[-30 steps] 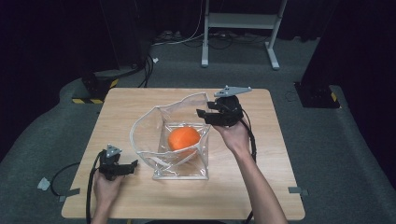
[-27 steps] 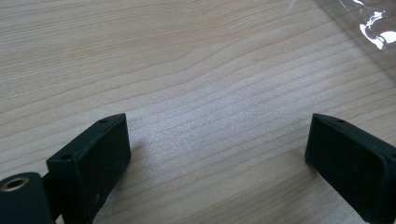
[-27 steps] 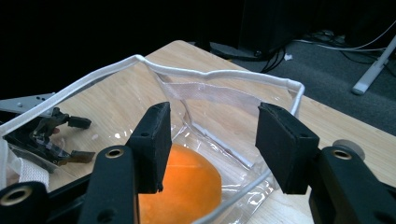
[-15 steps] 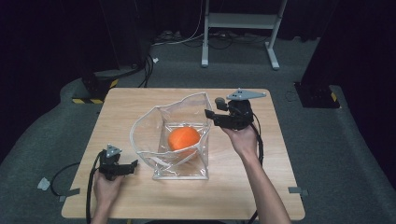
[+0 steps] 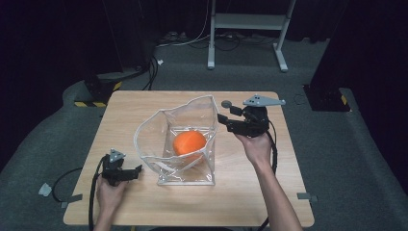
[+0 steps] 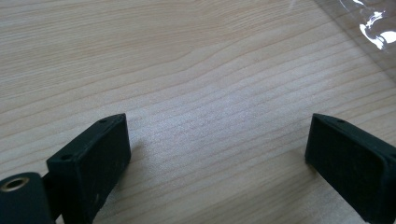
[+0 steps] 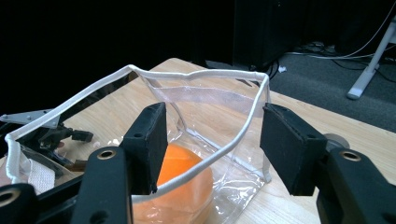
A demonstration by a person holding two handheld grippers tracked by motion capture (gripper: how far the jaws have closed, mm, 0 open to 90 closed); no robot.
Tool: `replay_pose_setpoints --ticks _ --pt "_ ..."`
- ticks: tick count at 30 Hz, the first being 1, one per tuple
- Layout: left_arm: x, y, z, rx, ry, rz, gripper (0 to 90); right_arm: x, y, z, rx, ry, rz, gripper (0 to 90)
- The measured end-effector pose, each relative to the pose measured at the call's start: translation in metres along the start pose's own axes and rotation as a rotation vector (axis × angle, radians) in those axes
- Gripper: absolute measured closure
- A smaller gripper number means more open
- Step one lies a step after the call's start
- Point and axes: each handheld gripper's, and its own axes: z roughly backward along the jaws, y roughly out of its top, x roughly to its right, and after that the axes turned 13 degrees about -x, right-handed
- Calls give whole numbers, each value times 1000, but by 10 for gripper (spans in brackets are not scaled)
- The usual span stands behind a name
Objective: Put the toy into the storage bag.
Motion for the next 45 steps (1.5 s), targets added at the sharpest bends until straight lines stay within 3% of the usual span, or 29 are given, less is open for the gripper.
replay_pose_setpoints --ticks 45 --pt "0 0 0 0 0 0 68 17 -41 30 53 -26 -51 412"
